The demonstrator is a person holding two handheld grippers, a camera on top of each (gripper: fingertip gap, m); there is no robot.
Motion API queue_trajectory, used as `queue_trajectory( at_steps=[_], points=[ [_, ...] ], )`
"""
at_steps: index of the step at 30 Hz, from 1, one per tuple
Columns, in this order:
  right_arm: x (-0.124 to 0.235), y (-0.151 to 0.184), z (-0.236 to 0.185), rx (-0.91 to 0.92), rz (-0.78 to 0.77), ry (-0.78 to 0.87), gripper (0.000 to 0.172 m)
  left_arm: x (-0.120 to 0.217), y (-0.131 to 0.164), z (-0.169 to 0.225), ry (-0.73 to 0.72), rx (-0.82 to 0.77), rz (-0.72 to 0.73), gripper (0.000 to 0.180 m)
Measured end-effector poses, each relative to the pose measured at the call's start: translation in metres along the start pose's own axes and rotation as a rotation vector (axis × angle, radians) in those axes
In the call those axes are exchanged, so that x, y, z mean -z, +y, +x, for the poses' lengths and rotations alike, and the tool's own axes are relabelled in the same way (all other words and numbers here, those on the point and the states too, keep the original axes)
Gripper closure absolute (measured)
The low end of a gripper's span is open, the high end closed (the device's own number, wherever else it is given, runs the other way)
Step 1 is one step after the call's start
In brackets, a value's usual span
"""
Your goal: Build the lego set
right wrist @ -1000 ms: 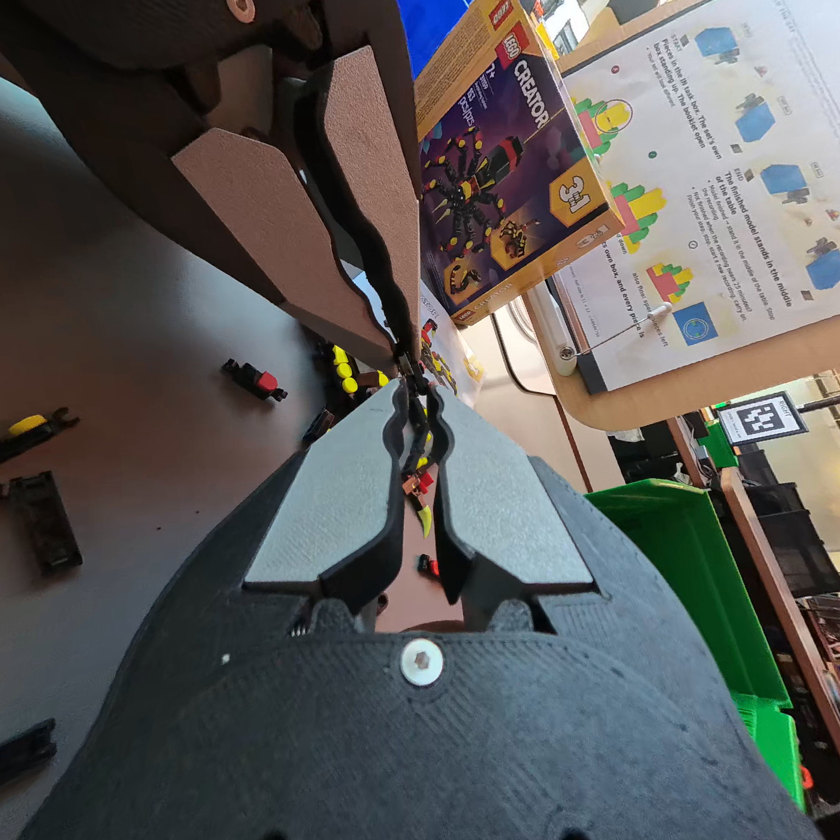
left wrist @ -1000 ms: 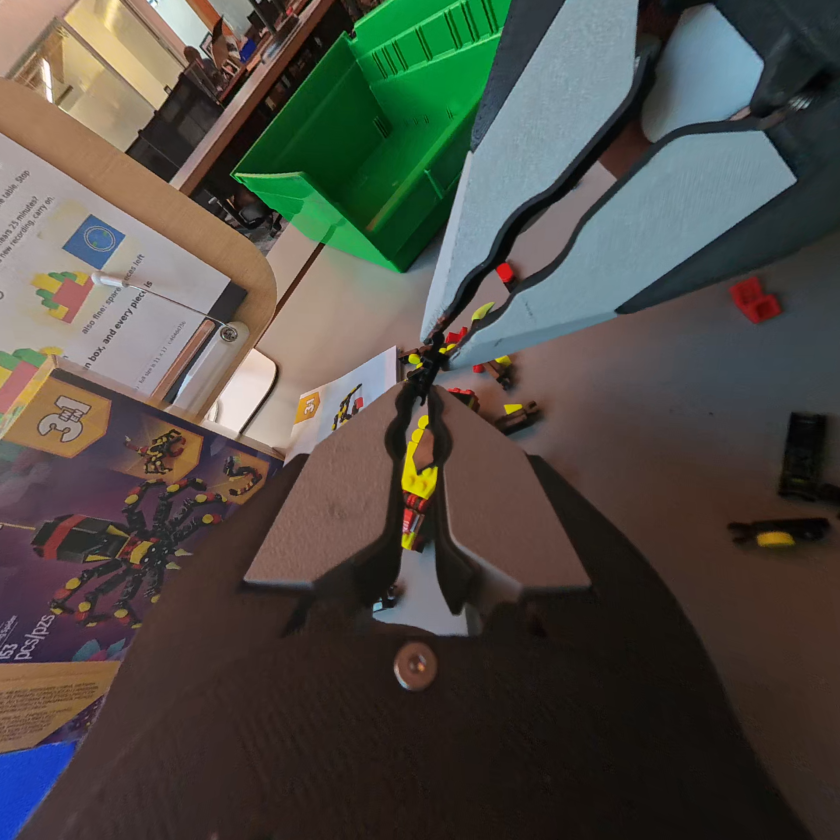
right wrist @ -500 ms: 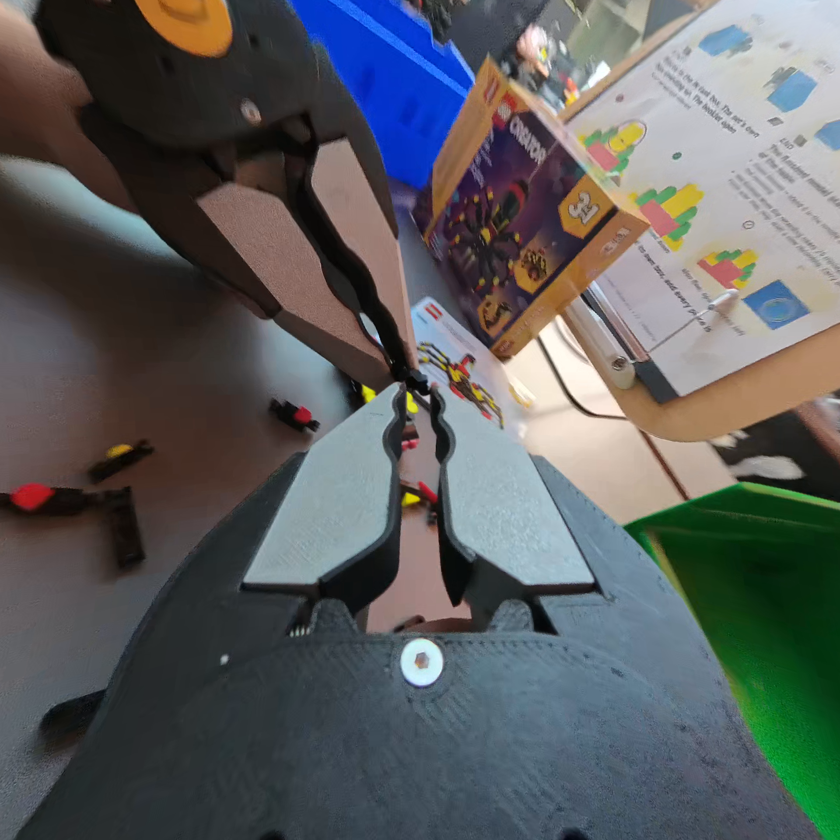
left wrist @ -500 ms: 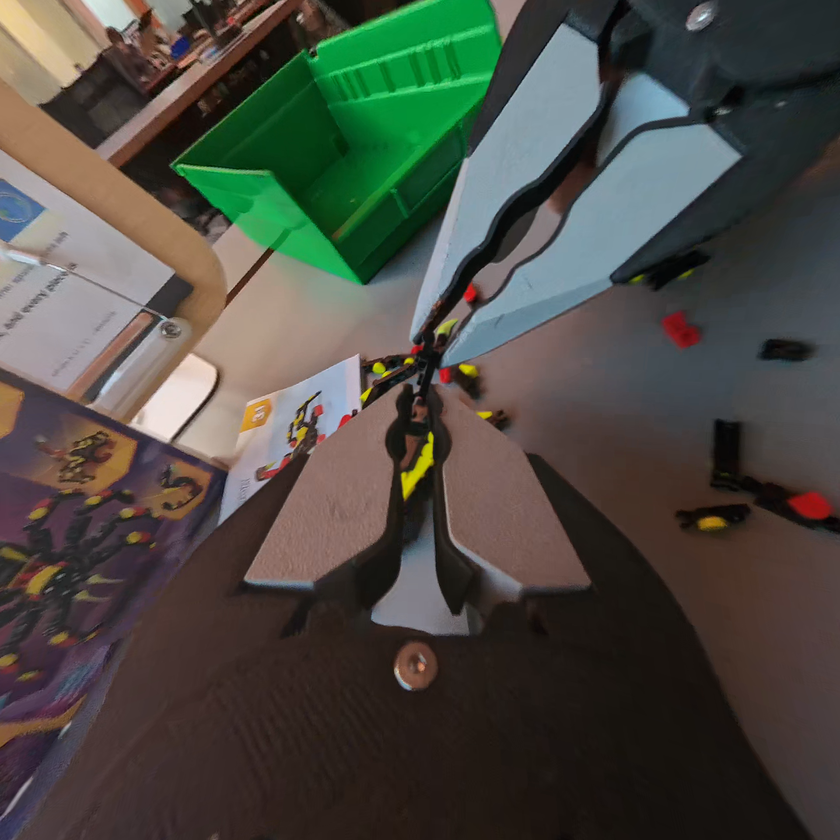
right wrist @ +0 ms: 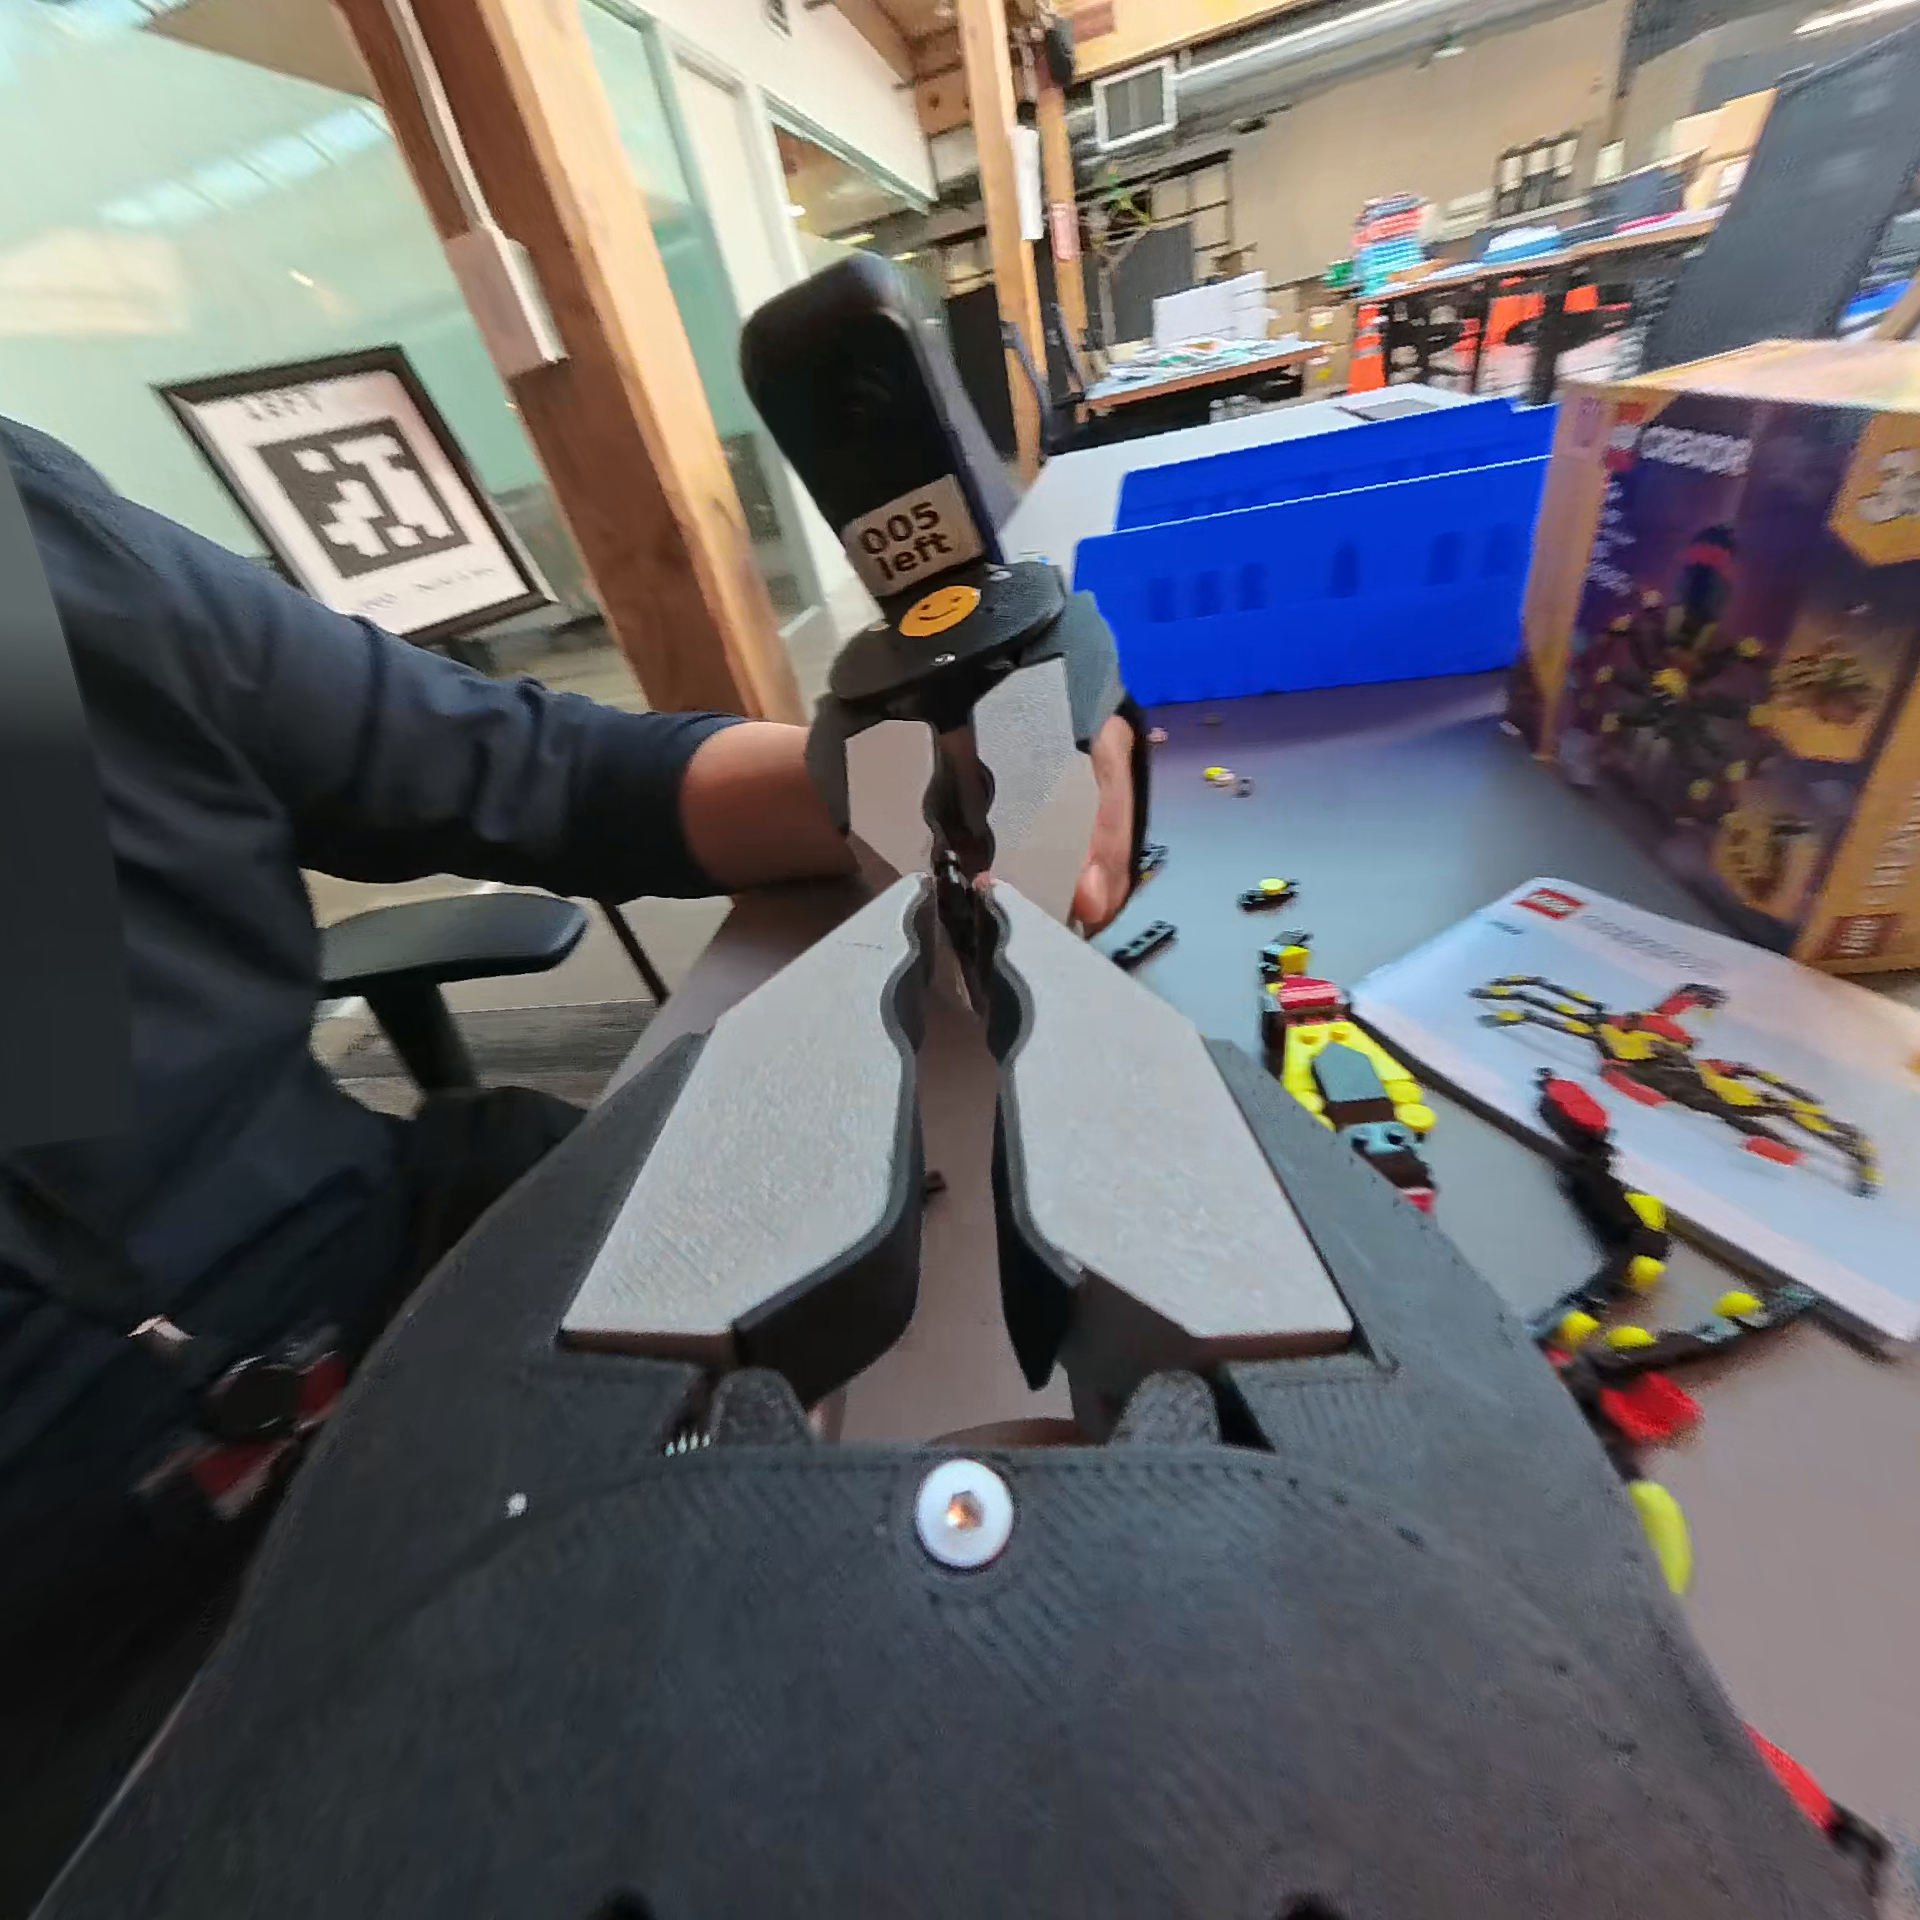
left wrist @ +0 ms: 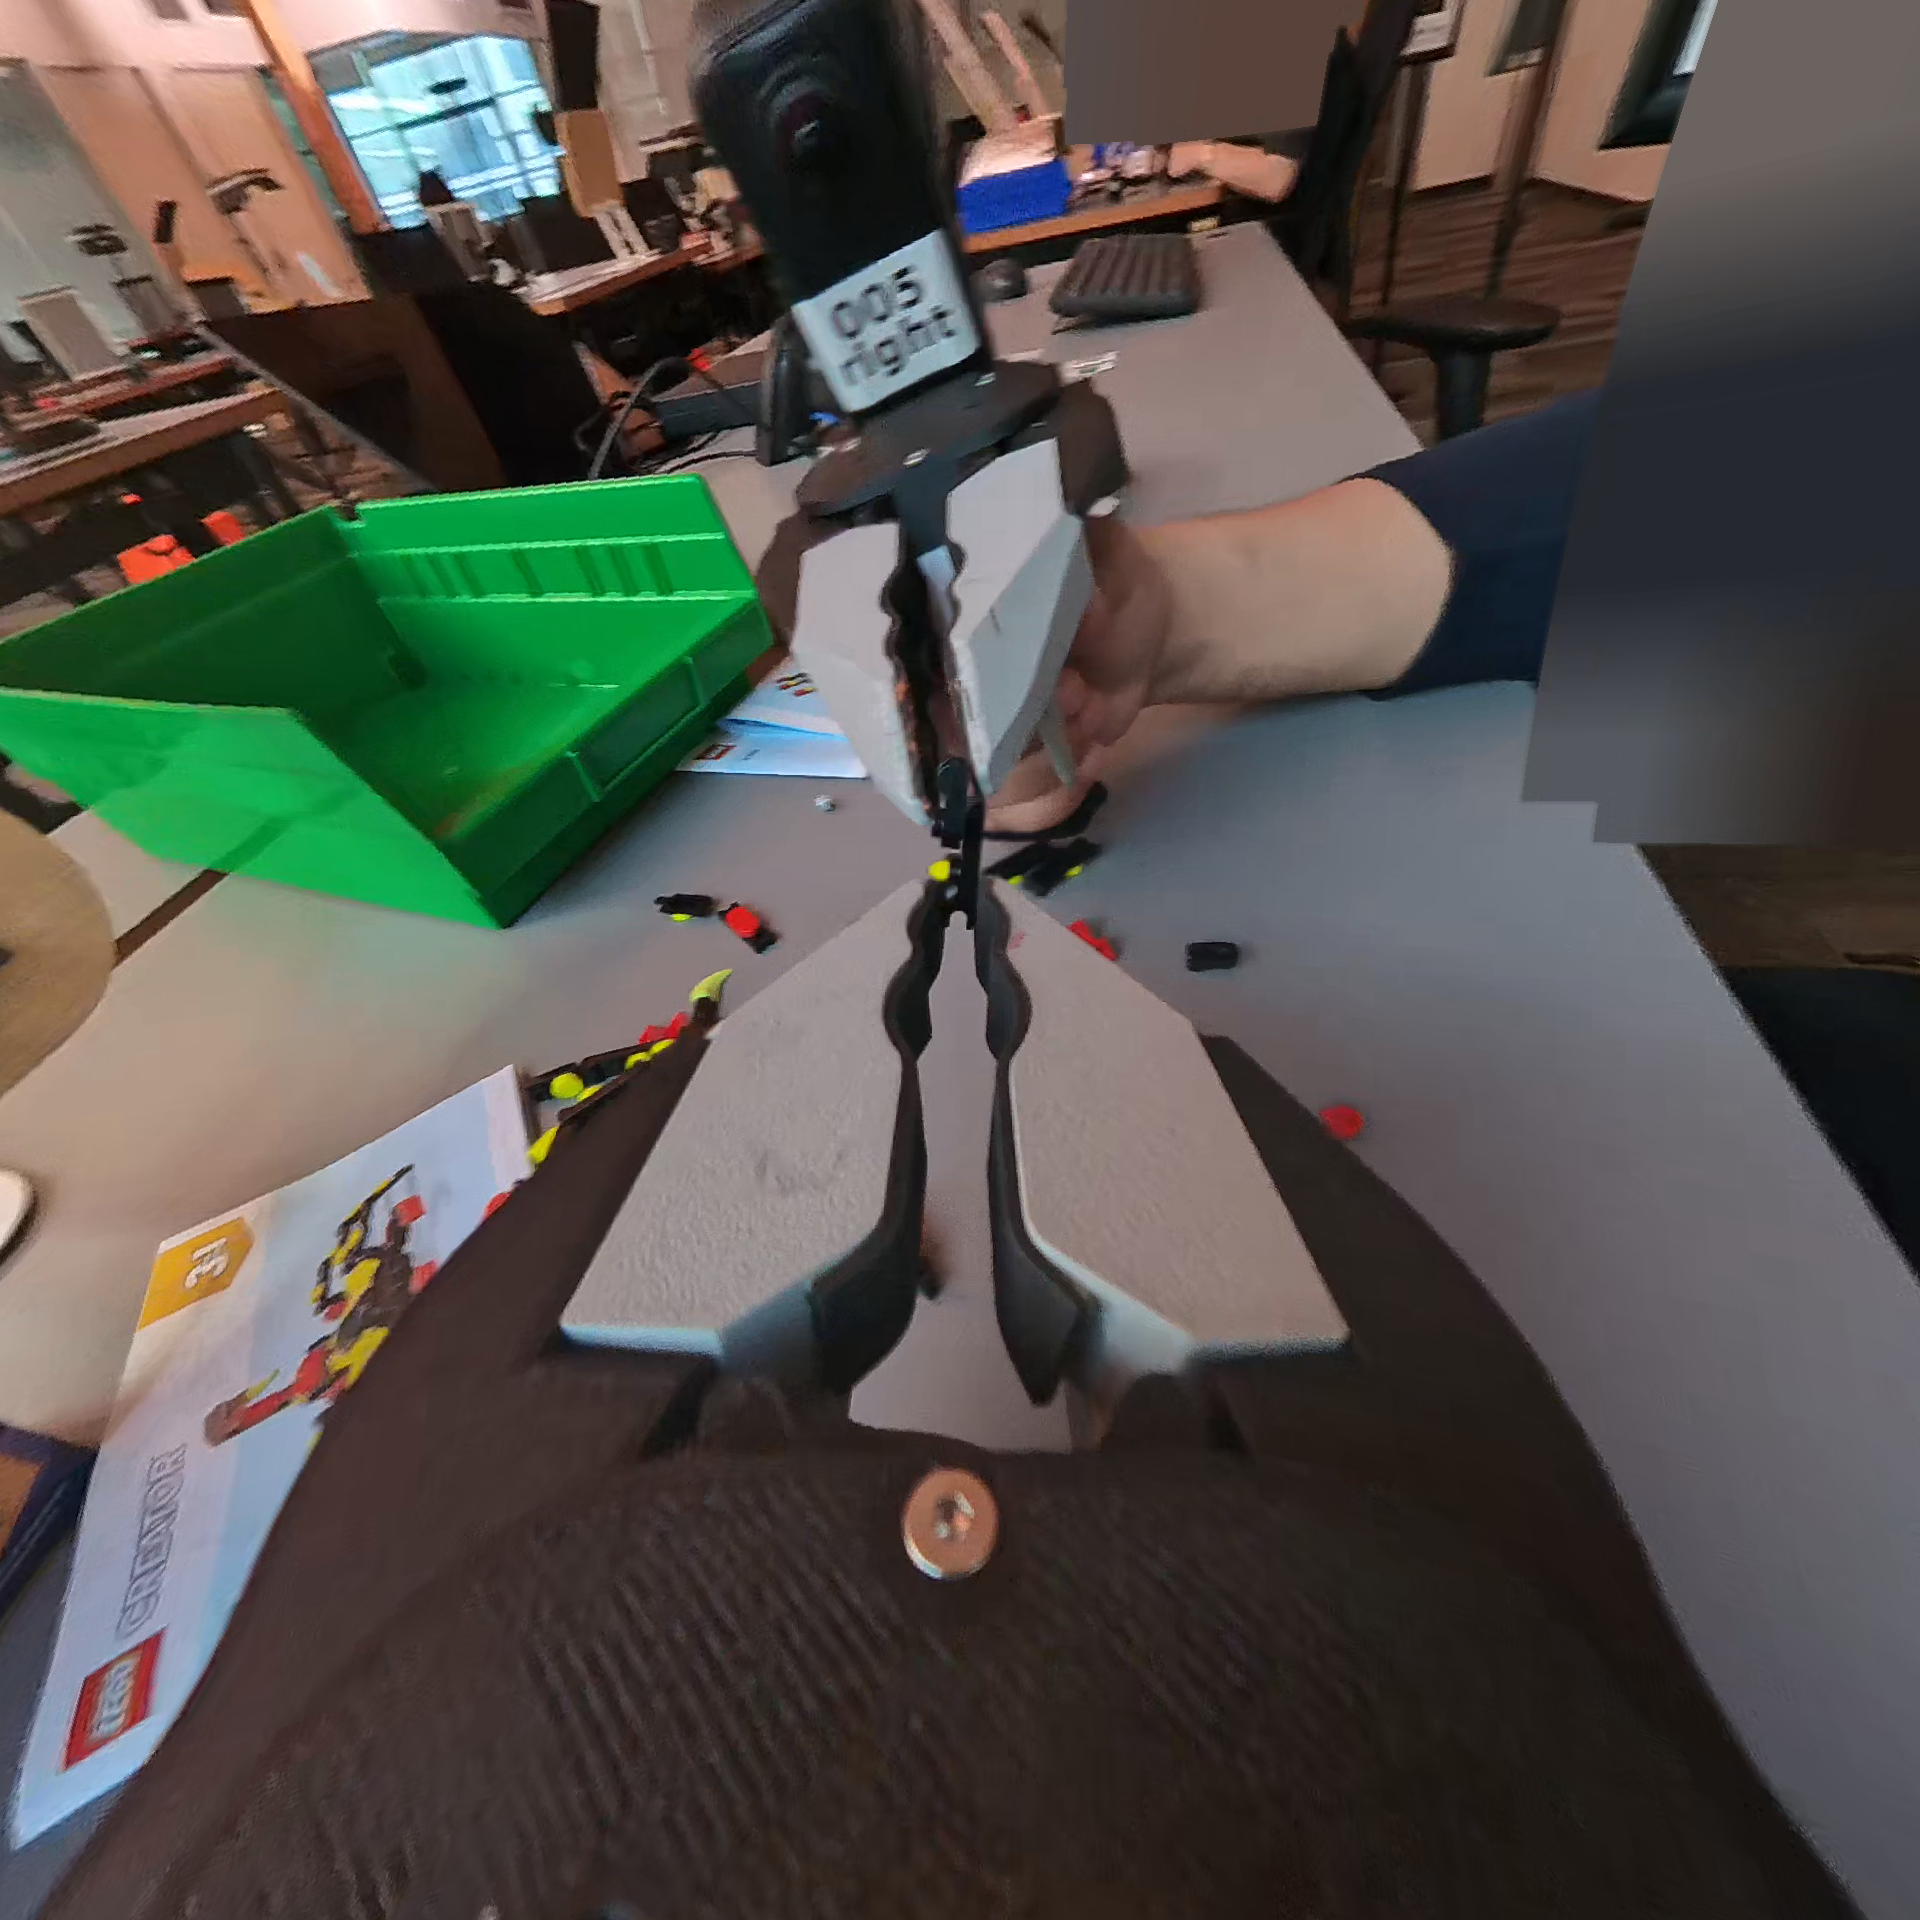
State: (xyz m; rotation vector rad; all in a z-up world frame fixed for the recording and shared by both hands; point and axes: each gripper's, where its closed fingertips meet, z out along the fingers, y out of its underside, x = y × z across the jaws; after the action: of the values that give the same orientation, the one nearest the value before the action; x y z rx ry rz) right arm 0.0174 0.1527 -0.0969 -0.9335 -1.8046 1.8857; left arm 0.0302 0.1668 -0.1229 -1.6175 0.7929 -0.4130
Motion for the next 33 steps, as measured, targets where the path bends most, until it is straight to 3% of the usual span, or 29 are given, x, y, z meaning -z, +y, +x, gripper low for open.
queue_trajectory(
  at_steps=[7,16,19,24,26,30,33],
  points=[
    [-0.009,0.011,-0.003,0.081,-0.071,0.028,0.17,-0.006,0.01,0.011,0.053,-0.002,-0.056,0.178],
    [-0.01,0.02,0.011,0.099,-0.119,0.094,0.17,-0.011,0.024,0.0,-0.016,-0.031,-0.143,0.178],
    [-0.006,0.019,0.032,0.17,-0.152,0.244,0.172,-0.012,0.033,-0.025,-0.152,-0.046,-0.197,0.177],
    [0.002,0.017,0.061,0.164,-0.152,0.407,0.172,-0.013,0.042,-0.052,-0.258,-0.032,-0.248,0.175],
    [0.007,0.014,0.069,0.144,-0.134,0.454,0.172,-0.011,0.044,-0.065,-0.334,-0.026,-0.265,0.164],
    [0.013,0.01,0.08,0.125,-0.112,0.538,0.172,0.001,0.037,-0.081,-0.463,-0.008,-0.216,0.161],
    [0.012,0.005,0.085,0.081,-0.068,0.581,0.172,0.003,0.029,-0.079,-0.466,-0.005,-0.159,0.163]
  ],
)
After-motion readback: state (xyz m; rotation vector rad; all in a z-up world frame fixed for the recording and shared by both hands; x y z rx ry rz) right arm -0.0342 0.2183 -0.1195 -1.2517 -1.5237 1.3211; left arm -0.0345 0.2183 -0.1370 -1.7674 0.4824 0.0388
